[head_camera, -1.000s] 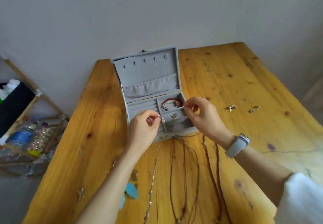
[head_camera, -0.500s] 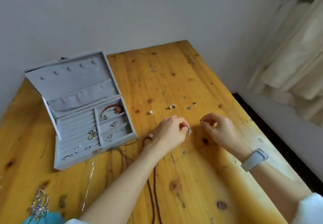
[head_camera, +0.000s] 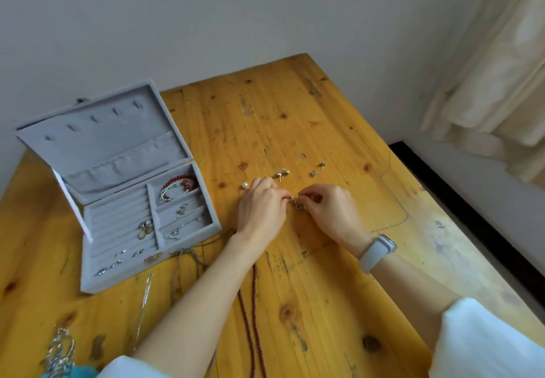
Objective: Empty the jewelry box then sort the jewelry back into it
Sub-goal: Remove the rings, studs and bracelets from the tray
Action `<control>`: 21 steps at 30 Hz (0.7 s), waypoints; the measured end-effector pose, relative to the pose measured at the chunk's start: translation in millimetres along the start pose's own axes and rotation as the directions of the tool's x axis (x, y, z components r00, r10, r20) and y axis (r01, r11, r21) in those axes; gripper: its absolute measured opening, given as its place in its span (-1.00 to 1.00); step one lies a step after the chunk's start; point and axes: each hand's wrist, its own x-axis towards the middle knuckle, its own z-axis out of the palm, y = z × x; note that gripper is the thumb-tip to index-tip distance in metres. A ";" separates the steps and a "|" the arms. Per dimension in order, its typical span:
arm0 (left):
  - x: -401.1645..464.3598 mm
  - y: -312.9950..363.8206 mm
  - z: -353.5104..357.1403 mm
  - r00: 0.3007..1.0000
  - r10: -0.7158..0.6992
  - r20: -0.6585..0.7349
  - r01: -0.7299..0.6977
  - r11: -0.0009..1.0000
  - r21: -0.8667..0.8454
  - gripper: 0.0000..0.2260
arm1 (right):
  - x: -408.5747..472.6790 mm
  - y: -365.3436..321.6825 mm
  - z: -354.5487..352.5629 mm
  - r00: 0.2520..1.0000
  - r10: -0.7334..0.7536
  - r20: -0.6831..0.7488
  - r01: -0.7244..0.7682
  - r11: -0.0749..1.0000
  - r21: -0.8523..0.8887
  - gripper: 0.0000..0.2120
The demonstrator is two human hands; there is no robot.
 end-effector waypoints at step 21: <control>-123.3 -160.3 -86.0 0.813 -0.448 -0.371 0.447 0.889 -0.096 -0.82 | -6.0 -142.6 91.6 0.863 -0.460 0.210 0.469 0.883 0.011 -0.79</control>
